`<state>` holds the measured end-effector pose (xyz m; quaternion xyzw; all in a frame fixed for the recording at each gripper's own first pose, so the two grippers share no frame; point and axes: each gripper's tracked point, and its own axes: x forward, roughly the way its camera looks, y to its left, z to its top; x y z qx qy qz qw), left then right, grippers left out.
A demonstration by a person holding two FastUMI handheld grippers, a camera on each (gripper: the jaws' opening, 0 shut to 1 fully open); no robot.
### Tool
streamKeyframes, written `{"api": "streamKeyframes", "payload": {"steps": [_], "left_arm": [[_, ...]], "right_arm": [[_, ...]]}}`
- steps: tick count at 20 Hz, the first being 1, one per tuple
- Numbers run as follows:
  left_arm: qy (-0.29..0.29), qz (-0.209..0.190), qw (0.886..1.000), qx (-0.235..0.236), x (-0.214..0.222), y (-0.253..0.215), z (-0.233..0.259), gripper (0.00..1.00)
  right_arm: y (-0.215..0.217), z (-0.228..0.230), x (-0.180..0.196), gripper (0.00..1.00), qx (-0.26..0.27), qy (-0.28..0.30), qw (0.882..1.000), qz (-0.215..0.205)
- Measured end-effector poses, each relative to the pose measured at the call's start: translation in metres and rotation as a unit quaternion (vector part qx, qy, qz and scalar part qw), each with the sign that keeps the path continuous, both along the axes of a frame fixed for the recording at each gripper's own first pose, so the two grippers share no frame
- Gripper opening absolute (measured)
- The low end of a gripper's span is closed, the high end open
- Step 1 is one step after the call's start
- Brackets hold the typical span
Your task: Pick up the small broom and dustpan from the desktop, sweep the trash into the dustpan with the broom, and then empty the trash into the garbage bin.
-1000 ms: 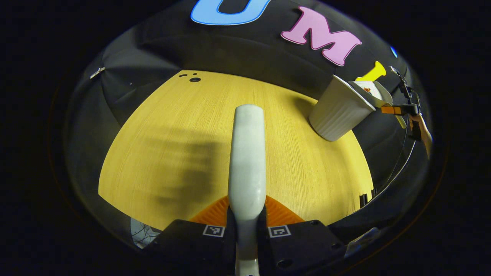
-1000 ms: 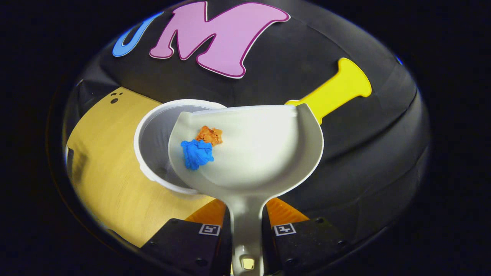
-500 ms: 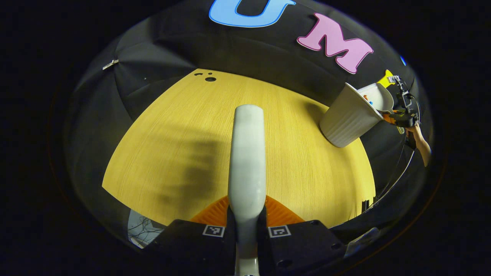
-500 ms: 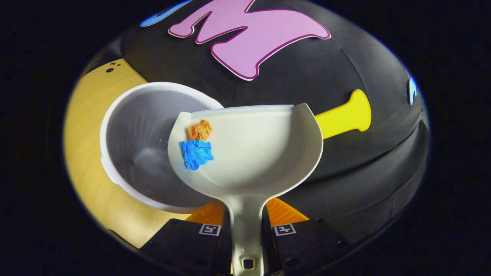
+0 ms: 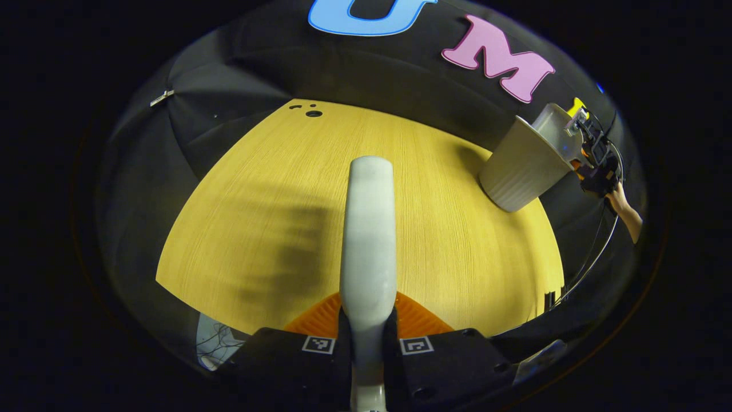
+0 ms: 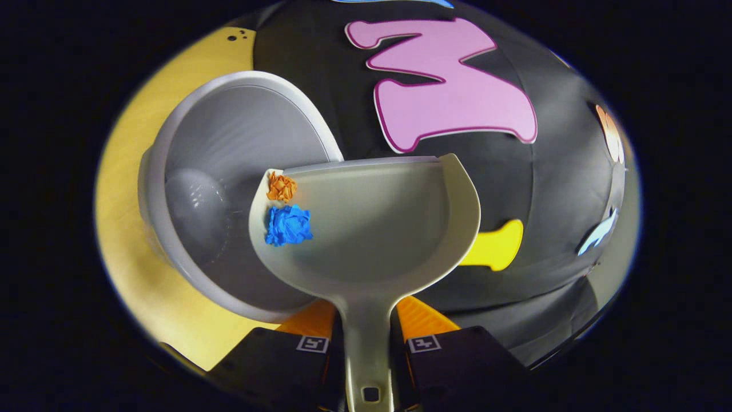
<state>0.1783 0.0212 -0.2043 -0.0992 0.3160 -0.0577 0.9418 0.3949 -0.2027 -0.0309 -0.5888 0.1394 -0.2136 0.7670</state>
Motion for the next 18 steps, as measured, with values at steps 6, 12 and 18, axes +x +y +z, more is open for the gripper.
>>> {"api": "streamKeyframes", "payload": {"steps": [6, 12, 18], "left_arm": [[0.007, -0.007, 1.0, -0.005, -0.004, -0.006, -0.006, 0.27], [0.018, -0.012, 1.0, -0.002, -0.014, -0.009, -0.015, 0.27], [0.007, -0.002, 1.0, -0.004, -0.013, -0.006, -0.009, 0.27]], "right_arm": [[0.004, 0.022, -0.019, 0.35, -0.114, 0.018, 0.993, 0.015], [0.003, 0.02, -0.021, 0.35, -0.111, 0.029, 0.993, 0.02], [0.0, 0.023, -0.028, 0.35, 0.02, 0.014, 1.0, 0.006]]}}
